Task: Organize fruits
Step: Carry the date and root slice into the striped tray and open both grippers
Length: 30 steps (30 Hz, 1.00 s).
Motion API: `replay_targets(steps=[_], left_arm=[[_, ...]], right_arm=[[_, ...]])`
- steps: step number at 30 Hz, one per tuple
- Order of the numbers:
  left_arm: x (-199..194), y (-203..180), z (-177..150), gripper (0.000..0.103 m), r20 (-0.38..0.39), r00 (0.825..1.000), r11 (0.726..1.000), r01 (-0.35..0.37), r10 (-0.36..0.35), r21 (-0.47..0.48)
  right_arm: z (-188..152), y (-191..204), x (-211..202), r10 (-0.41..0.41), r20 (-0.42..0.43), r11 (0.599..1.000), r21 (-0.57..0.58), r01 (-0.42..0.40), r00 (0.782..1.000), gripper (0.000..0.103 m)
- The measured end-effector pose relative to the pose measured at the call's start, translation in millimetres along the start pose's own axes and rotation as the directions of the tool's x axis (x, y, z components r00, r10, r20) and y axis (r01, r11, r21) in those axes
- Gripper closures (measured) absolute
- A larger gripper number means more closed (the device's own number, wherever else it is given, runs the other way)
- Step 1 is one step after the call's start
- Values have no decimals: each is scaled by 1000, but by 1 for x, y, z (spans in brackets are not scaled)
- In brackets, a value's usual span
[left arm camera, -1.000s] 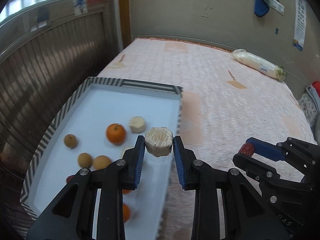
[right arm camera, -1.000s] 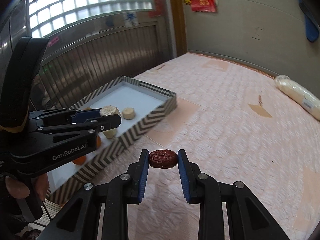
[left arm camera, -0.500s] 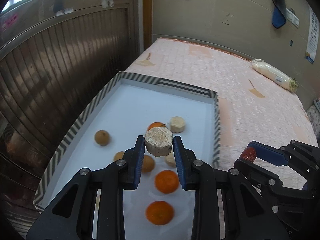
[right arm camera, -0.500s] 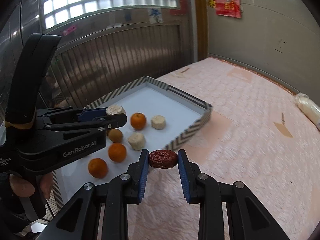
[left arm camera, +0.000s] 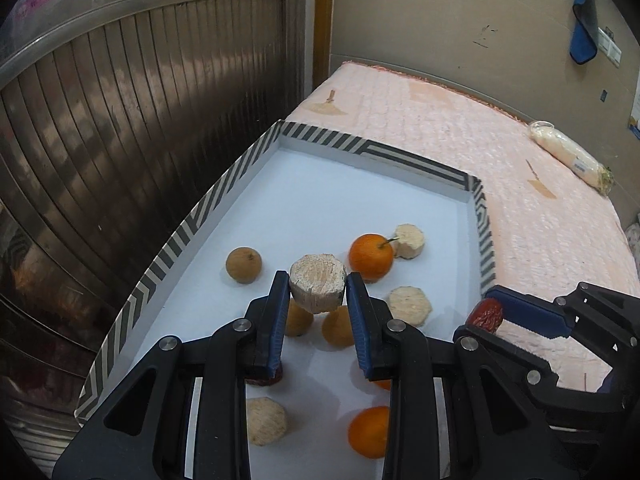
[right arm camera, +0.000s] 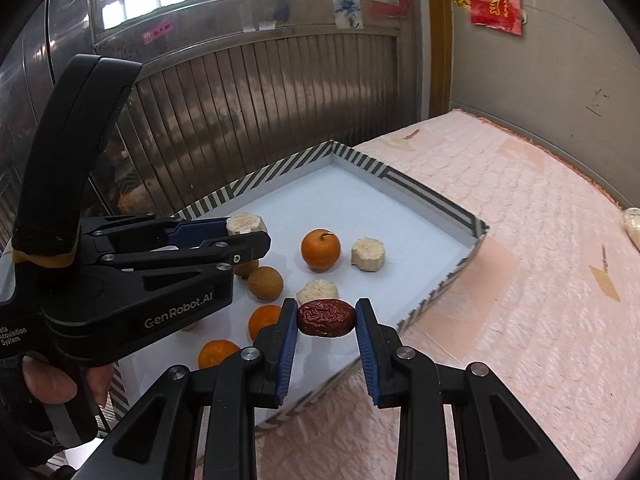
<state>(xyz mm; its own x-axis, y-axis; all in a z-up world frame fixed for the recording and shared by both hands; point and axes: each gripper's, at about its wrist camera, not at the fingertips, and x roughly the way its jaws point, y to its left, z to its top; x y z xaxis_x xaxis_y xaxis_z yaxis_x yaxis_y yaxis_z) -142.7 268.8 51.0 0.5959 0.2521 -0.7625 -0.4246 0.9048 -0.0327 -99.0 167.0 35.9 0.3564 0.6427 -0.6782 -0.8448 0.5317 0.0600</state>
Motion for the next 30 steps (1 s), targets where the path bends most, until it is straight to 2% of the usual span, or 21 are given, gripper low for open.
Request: replay_targets(steps=[16,30], left_arm=[[19,7,2,75,-43,999,1000,-6,5,-23],[32,6,6,75,-85,996,1000,3,-5,-23]], right_arm=[[9,-4,28,18,-11,1000,18,-18,1000,75],[22,-19,58,-13,-52,999,52,16,999,75]])
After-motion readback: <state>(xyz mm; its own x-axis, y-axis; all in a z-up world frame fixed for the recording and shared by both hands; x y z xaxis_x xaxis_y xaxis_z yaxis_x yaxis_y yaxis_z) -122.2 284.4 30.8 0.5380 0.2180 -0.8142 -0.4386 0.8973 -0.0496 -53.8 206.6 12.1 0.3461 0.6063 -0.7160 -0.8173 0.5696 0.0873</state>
